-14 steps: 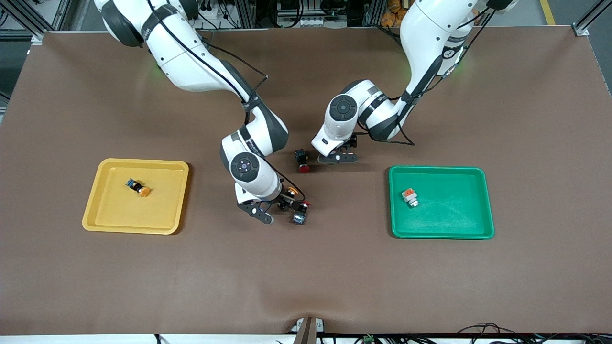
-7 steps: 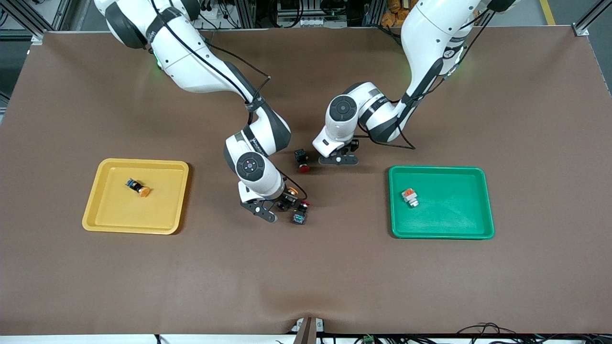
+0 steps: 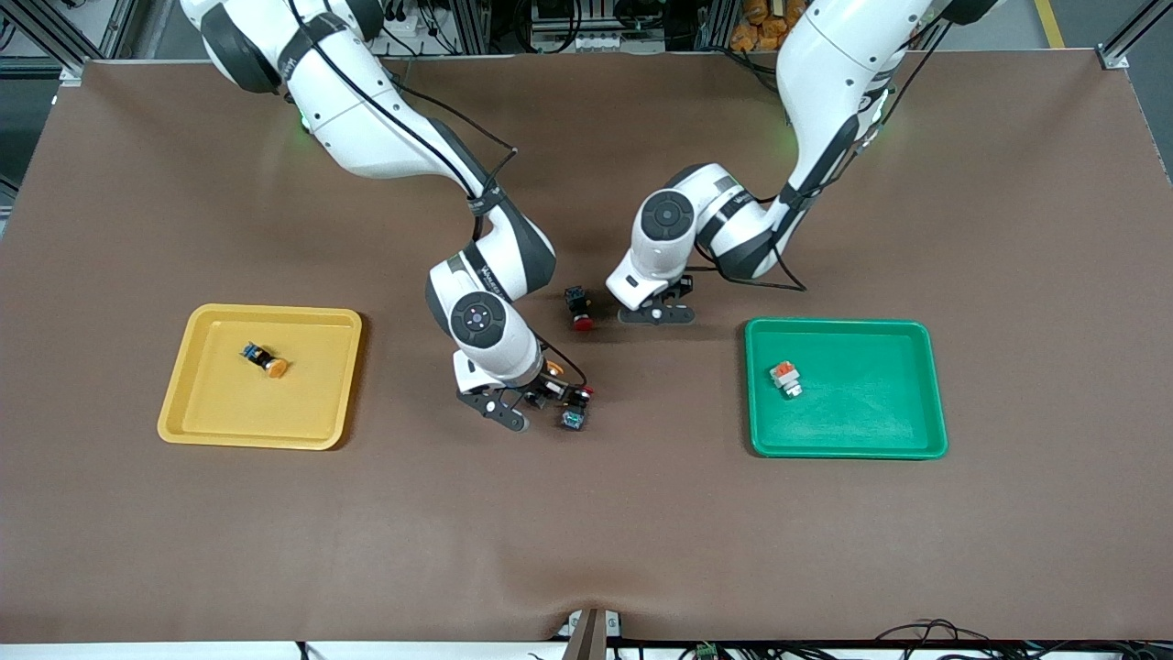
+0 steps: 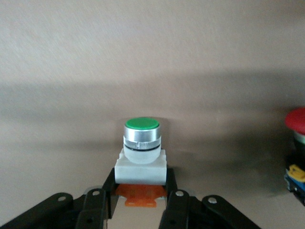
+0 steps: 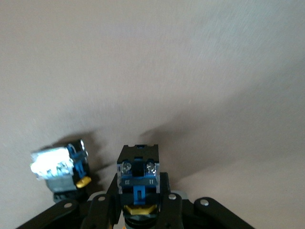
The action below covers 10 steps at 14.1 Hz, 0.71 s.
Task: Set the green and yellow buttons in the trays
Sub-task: 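Carry the green switch into the green tray while the right gripper carries the yellow switch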
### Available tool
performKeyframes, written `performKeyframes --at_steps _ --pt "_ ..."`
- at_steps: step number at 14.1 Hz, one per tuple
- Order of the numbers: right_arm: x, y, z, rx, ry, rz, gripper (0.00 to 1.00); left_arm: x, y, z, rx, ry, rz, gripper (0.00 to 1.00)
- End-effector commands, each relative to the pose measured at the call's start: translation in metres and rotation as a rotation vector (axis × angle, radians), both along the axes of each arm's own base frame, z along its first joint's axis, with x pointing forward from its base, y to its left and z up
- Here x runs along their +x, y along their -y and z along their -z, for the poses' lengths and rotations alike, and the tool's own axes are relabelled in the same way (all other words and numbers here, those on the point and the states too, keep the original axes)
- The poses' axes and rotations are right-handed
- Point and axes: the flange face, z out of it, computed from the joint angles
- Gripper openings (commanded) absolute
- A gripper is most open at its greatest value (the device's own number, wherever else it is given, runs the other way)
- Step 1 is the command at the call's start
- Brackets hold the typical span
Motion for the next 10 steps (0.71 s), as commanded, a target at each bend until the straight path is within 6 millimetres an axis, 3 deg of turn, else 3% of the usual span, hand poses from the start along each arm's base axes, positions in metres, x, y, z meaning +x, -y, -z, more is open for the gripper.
performKeyframes --at_steps 1,3,6,8,10 --pt "0.025 0.048 -0.070 -0.002 -0.022 0.044 0.00 0.026 -0.027 -0.026 0.008 0.036 0.003 0.00" --pt "0.041 0.100 -0.122 0.017 -0.047 0.001 0.00 0.043 -0.042 -0.051 0.053 0.019 0.016 0.00" --pt "0.054 0.180 -0.161 0.032 -0.103 -0.068 0.00 0.077 -0.086 -0.096 0.092 0.003 0.039 0.00" --pt "0.058 0.234 -0.187 0.036 -0.127 -0.086 0.00 0.099 -0.129 -0.120 0.089 -0.003 0.060 0.00" --pt "0.059 0.286 -0.194 0.042 -0.164 -0.133 0.00 0.127 -0.193 -0.124 0.076 -0.014 0.117 0.00"
